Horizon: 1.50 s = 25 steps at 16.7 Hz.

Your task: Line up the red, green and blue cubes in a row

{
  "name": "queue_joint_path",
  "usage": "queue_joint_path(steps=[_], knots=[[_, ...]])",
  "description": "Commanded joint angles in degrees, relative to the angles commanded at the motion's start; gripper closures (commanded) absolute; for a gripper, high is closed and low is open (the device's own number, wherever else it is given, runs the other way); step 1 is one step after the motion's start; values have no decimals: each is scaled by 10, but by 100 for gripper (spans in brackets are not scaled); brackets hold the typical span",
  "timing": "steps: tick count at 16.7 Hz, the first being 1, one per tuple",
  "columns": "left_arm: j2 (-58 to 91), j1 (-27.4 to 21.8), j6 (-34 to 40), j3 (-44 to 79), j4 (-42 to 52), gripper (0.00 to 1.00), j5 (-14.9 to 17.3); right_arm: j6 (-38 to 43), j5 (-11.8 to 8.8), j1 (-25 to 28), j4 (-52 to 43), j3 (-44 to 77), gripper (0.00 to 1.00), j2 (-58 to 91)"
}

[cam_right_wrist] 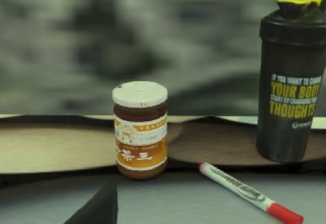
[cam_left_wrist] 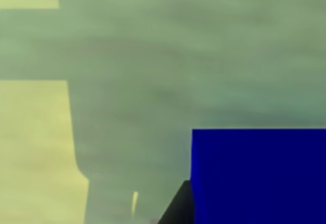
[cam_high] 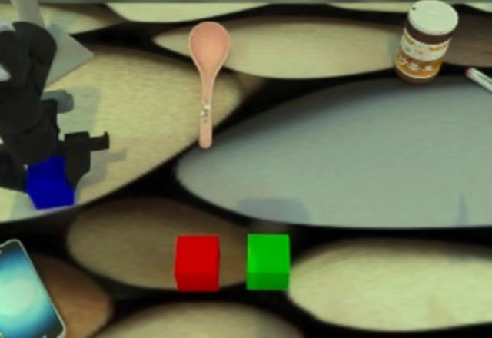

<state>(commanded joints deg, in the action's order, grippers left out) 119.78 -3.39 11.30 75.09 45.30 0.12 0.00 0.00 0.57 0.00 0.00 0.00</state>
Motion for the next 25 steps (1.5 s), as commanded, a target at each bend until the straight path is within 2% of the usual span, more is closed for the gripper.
queue_joint_path(steps=[10,18,23,25], knots=[[-3,1,-1,2,3,100,0,0,0,0,0,0,0,0],[-60,11,1,79,139,100,-1,0,0,0,0,0,0,0],[-60,7,1,82,142,100,-1,0,0,0,0,0,0,0],[-49,-13,20,100,151,100,-1,0,0,0,0,0,0,0]])
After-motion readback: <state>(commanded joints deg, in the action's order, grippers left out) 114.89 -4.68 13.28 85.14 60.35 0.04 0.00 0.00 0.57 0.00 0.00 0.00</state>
